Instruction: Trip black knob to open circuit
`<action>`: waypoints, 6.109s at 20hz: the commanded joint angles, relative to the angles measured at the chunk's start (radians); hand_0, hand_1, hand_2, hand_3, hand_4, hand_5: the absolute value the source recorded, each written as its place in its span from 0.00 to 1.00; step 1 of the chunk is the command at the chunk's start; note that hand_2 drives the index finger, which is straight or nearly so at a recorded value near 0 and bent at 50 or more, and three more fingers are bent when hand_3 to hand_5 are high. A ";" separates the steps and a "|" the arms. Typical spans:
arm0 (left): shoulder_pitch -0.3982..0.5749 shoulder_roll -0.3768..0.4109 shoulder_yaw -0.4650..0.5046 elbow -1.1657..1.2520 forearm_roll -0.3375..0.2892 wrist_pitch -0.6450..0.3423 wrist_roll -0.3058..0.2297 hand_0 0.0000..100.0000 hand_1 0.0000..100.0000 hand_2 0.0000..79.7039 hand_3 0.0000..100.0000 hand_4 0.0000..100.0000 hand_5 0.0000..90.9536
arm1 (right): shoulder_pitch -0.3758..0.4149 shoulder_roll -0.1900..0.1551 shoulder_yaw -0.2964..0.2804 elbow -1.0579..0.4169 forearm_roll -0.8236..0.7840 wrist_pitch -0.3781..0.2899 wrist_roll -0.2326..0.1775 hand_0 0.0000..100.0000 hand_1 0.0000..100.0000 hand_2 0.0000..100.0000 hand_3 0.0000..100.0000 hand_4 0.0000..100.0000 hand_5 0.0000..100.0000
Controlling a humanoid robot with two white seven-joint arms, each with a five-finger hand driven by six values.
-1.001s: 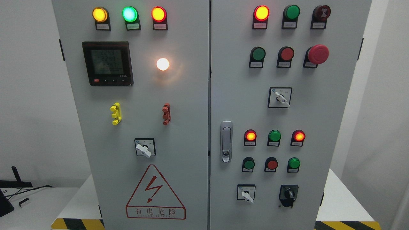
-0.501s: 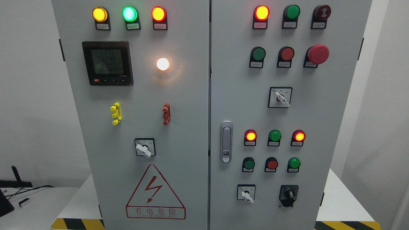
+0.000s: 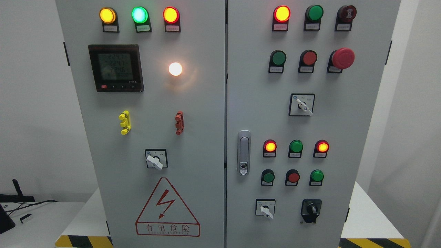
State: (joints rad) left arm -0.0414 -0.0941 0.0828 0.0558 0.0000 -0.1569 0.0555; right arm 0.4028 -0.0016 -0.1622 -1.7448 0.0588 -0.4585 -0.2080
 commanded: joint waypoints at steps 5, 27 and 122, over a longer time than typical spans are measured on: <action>0.000 0.001 0.000 -0.001 -0.031 0.000 0.000 0.12 0.39 0.00 0.00 0.00 0.00 | -0.176 0.005 -0.016 -0.156 0.180 0.171 -0.039 0.20 0.71 0.41 0.71 0.78 0.94; 0.000 0.000 0.000 -0.001 -0.031 0.000 0.000 0.12 0.39 0.00 0.00 0.00 0.00 | -0.340 0.051 0.062 -0.142 0.269 0.498 -0.034 0.24 0.69 0.46 0.77 0.81 0.95; 0.000 -0.001 0.000 0.001 -0.031 0.000 0.000 0.12 0.39 0.00 0.00 0.00 0.00 | -0.593 0.094 0.125 0.057 0.260 0.701 -0.033 0.26 0.71 0.49 0.78 0.82 0.95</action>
State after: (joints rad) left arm -0.0414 -0.0941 0.0828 0.0559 0.0000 -0.1570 0.0555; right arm -0.1869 0.0917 -0.0396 -1.6936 0.3191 0.2424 -0.2408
